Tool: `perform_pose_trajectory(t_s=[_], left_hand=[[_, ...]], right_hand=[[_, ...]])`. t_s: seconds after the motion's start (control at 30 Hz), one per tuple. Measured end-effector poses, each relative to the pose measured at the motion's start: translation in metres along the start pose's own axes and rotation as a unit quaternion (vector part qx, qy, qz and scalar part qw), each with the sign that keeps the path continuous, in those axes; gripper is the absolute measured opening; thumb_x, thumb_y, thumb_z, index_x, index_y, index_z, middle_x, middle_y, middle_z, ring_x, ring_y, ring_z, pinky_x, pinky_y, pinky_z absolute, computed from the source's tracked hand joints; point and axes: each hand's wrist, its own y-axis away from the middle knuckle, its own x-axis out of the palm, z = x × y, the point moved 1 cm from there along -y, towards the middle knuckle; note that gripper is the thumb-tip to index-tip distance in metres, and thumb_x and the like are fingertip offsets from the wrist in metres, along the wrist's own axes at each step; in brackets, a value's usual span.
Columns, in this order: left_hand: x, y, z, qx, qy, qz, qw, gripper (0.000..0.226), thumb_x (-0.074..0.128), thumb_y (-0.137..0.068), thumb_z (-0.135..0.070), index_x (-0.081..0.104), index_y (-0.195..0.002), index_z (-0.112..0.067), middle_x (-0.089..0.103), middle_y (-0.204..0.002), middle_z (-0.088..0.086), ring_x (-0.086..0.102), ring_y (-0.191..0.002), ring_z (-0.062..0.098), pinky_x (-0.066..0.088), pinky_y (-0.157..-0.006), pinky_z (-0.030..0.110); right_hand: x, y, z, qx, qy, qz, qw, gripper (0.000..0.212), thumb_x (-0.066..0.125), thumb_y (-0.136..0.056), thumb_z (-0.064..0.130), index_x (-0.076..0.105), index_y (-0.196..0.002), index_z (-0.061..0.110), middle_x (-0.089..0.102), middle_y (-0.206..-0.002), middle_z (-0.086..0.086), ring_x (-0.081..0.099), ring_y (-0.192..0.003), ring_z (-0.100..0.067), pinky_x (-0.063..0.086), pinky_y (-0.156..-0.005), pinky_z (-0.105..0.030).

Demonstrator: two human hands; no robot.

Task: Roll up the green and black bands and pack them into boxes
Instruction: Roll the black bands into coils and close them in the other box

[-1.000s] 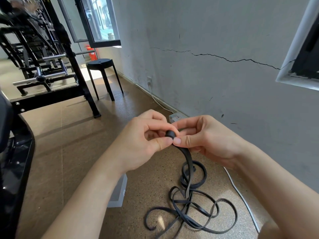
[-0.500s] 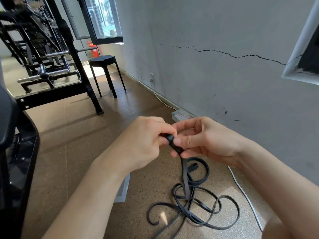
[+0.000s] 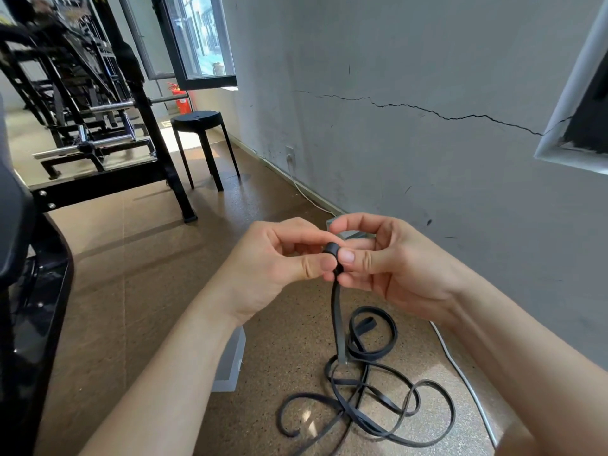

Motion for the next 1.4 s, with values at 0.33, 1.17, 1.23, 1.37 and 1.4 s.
perform_pose_trajectory(t_s=[0.33,1.17,1.23,1.37,1.4], left_hand=[[-0.004,0.001,-0.009,0.056,-0.332,-0.038,0.941,0.016,0.071,-0.081,-0.009,0.074,-0.089,-0.023,0.065,-0.080,-0.013,0.058,-0.081,0.002,0.039,-0.070,0.008],[0.001,-0.001,0.002,-0.005,-0.295,-0.094,0.951,0.022,0.075,-0.079,-0.014,0.073,-0.083,-0.036,0.071,-0.075,-0.013,0.068,-0.076,0.008,0.054,-0.076,0.033],[0.003,0.001,0.002,0.016,-0.319,-0.074,0.945,0.021,0.074,-0.080,-0.013,0.075,-0.088,-0.032,0.071,-0.072,-0.009,0.067,-0.072,0.009,0.055,-0.073,0.038],[0.006,-0.001,0.002,0.065,-0.395,-0.038,0.916,0.019,0.073,-0.079,-0.011,0.075,-0.091,-0.026,0.067,-0.077,-0.012,0.060,-0.075,0.005,0.051,-0.070,0.033],[0.007,-0.002,0.002,0.069,-0.401,-0.039,0.913,0.018,0.074,-0.078,-0.011,0.075,-0.090,-0.025,0.065,-0.077,-0.012,0.059,-0.075,0.005,0.050,-0.069,0.031]], right_hand=[[-0.003,0.003,-0.002,0.084,0.132,0.024,0.987,0.024,0.065,-0.082,0.029,0.069,-0.086,0.007,0.067,-0.074,-0.012,0.061,-0.059,-0.013,0.049,-0.048,-0.016],[-0.008,-0.005,-0.008,0.066,0.132,0.004,0.989,0.030,0.056,-0.092,0.034,0.069,-0.088,0.007,0.070,-0.078,-0.012,0.061,-0.061,-0.012,0.042,-0.047,-0.015],[-0.007,-0.005,-0.008,0.078,0.177,-0.010,0.981,0.037,0.056,-0.090,0.042,0.070,-0.084,0.008,0.070,-0.074,-0.011,0.060,-0.059,-0.012,0.043,-0.048,-0.015],[-0.008,-0.006,-0.011,0.066,0.249,-0.037,0.965,0.038,0.067,-0.080,0.047,0.071,-0.078,0.009,0.067,-0.069,-0.008,0.055,-0.060,-0.016,0.038,-0.049,-0.018],[-0.008,-0.007,-0.011,0.059,0.254,-0.040,0.965,0.039,0.070,-0.076,0.048,0.071,-0.078,0.008,0.066,-0.069,-0.009,0.053,-0.063,-0.021,0.036,-0.051,-0.020]])
